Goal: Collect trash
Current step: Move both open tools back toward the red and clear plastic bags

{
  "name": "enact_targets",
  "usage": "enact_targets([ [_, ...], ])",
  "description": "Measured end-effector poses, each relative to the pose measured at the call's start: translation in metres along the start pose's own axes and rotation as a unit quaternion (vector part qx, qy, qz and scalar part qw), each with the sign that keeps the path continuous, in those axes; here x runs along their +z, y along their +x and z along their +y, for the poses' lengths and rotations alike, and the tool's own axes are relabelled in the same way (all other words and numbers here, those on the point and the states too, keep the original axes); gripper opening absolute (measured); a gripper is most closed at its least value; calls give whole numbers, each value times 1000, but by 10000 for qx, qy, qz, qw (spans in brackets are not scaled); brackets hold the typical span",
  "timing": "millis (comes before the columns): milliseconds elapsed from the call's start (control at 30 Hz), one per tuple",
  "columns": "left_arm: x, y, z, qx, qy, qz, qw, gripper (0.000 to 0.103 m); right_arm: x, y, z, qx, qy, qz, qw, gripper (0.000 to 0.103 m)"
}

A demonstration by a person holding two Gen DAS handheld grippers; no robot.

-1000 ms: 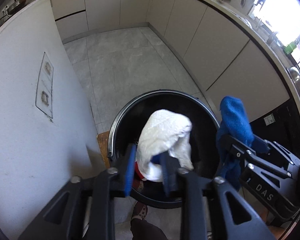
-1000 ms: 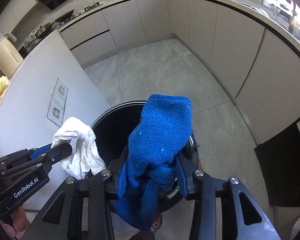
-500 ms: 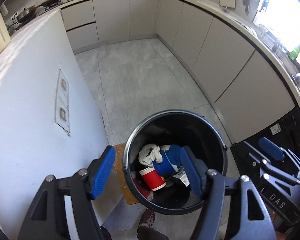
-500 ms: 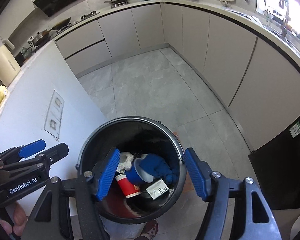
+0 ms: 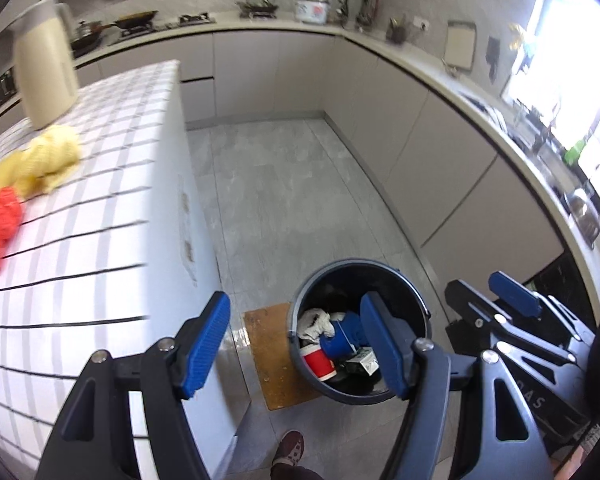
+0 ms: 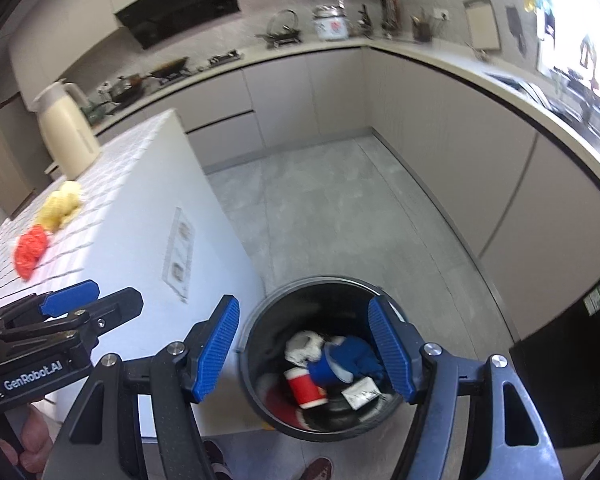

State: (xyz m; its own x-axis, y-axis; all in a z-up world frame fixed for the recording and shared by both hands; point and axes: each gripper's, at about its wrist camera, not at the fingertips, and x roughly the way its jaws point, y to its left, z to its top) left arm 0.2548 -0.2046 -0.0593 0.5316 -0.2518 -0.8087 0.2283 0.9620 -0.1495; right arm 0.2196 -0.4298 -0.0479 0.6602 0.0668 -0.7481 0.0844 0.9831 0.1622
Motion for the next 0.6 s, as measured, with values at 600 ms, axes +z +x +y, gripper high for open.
enact_targets([
  [600, -4, -68, 162, 862, -1035, -597, 9891, 69, 23, 1, 193, 1093, -1018, -184, 9886, 69],
])
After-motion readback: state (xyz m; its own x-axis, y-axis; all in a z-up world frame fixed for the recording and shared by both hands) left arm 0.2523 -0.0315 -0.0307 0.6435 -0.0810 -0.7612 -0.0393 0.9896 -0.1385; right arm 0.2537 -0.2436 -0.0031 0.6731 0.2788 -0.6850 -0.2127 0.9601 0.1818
